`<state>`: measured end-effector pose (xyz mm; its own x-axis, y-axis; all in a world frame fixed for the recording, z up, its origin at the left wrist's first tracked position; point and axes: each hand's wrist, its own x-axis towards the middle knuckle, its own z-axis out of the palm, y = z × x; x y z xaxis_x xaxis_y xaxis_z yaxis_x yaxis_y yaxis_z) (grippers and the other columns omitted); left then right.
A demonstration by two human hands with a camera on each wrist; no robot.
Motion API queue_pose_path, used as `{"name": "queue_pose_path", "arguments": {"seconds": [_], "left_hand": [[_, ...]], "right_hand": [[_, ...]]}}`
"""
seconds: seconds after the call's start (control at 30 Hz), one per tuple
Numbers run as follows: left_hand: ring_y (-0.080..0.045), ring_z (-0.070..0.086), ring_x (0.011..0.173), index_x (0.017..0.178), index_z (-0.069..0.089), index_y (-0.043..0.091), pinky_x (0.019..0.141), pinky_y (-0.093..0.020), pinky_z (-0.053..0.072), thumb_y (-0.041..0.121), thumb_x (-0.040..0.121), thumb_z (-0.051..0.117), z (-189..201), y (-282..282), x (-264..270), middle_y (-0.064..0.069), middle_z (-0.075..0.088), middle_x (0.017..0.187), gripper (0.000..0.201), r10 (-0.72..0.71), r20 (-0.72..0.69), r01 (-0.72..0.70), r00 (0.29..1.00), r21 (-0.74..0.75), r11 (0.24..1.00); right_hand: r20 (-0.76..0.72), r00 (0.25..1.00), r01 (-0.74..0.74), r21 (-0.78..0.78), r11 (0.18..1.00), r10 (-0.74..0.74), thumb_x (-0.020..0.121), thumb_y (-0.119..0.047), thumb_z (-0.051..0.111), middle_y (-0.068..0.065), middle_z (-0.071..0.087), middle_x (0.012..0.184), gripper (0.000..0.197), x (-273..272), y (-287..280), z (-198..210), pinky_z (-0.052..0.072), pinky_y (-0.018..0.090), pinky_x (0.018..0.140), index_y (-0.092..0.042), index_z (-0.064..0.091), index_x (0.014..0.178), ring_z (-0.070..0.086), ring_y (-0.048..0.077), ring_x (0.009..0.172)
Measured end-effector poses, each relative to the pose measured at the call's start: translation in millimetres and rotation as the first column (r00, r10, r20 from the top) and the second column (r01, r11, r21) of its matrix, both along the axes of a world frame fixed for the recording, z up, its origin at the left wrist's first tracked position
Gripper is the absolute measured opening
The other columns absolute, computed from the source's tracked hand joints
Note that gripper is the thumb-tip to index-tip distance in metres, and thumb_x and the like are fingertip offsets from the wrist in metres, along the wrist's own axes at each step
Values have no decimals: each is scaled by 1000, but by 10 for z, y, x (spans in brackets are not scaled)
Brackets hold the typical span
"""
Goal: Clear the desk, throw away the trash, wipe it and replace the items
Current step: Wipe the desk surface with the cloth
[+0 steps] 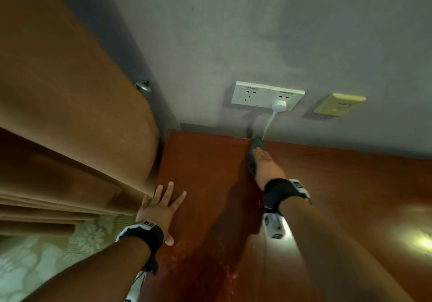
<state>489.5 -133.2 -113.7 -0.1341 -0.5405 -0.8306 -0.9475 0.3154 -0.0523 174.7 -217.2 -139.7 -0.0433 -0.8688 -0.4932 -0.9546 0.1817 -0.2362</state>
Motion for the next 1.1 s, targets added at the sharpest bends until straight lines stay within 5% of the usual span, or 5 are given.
{"name": "queue_pose_path", "arguments": {"seconds": [0.13, 0.3, 0.77, 0.93, 1.1], "left_hand": [[-33, -26, 145, 145, -31, 39, 120, -55, 2, 44, 71, 83, -57, 11, -1, -6, -45, 149, 136, -1, 4, 1, 1000, -11, 1000], [-33, -27, 145, 144, -32, 39, 119, -54, 1, 45, 71, 83, -96, 1, 6, -5, -46, 148, 137, 1, 9, -1, 1000, -7, 1000], [-31, -25, 146, 149, -24, 37, 119, -54, 3, 43, 70, 84, -28, -11, -6, -3, -41, 153, 134, 2, 10, -2, 1000, -8, 1000], [-32, -25, 146, 145, -31, 41, 118, -57, 5, 48, 69, 84, -90, -15, 16, -3, -44, 151, 138, 9, 6, -9, 1000, -6, 1000], [-32, -27, 145, 144, -33, 41, 119, -58, 5, 46, 70, 83, -111, -10, 13, -3, -48, 146, 138, 2, 5, -2, 1000, 6, 1000]], "right_hand": [[-114, 965, 236, -9, 972, -235, 93, 8, 43, 2, 10, 164, 72, -794, 82, 86, 23, 34, 119, -16, 17, 156, 20, 25, 149], [-117, 932, 343, -29, 939, -343, 97, -1, 45, 1, 10, 164, 67, -613, -14, 87, 26, 38, 118, -15, 17, 156, 13, 26, 150], [53, 924, -380, 6, 925, 380, 96, 9, 24, 2, -1, 165, 67, 2044, -441, 99, 12, 37, 122, -12, 5, 157, -1, 29, 151], [128, 945, -298, -45, 953, 302, 96, 8, 30, 0, 7, 165, 66, 1584, -450, -4, 17, 34, 120, -14, 14, 156, 5, 25, 151], [41, 997, 64, -128, 990, -59, 92, 10, 40, 0, 14, 163, 72, 426, -414, -49, 20, 34, 121, -18, 21, 156, 15, 21, 150]]}}
